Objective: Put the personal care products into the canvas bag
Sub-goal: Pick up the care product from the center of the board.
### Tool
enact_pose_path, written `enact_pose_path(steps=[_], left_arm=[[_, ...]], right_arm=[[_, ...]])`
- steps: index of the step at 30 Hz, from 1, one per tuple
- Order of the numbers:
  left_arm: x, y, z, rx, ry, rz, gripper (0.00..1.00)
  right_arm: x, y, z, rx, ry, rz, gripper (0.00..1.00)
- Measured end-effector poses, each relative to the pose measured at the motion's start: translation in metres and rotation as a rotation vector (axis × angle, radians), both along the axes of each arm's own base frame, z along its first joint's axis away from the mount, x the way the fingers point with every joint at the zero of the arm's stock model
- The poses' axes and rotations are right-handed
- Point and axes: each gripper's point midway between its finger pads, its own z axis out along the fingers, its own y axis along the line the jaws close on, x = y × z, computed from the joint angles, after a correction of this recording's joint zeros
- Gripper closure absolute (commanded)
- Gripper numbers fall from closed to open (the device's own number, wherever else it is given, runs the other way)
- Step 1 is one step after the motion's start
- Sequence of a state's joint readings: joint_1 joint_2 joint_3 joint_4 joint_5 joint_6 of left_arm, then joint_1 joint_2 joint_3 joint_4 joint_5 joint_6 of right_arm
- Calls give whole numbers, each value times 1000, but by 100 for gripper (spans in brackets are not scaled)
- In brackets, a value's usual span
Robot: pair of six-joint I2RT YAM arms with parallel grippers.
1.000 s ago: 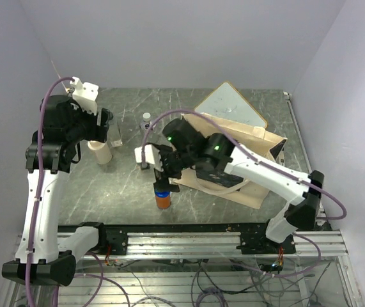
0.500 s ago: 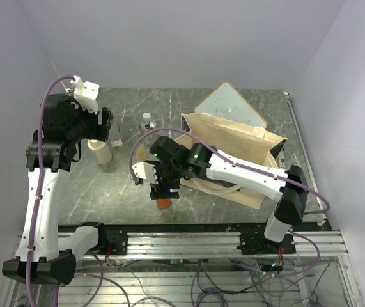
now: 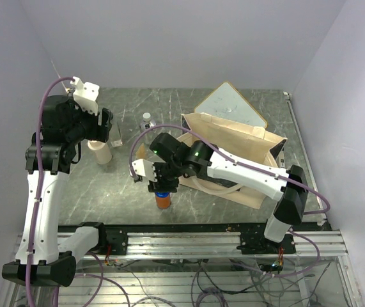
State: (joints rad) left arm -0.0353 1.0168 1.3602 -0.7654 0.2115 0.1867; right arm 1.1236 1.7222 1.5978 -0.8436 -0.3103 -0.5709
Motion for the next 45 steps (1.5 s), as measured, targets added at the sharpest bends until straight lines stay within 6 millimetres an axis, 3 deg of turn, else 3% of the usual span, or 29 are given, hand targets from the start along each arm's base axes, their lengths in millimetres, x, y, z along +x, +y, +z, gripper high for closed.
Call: enact_pose_path(steps=[16, 32, 35, 41, 45], left_arm=[[0, -3, -1, -8, 2, -18, 20], [0, -4, -1, -8, 2, -19, 20], [0, -4, -2, -8, 3, -19, 20], [0, -3, -2, -7, 4, -19, 17], [0, -3, -2, -2, 3, -20, 17]], right_arm=[[2, 2, -1, -2, 4, -8, 74], [3, 1, -1, -2, 4, -10, 73], [3, 1, -1, -2, 4, -10, 78], [5, 0, -1, 4, 19, -9, 99], [7, -6, 1, -8, 32, -7, 100]])
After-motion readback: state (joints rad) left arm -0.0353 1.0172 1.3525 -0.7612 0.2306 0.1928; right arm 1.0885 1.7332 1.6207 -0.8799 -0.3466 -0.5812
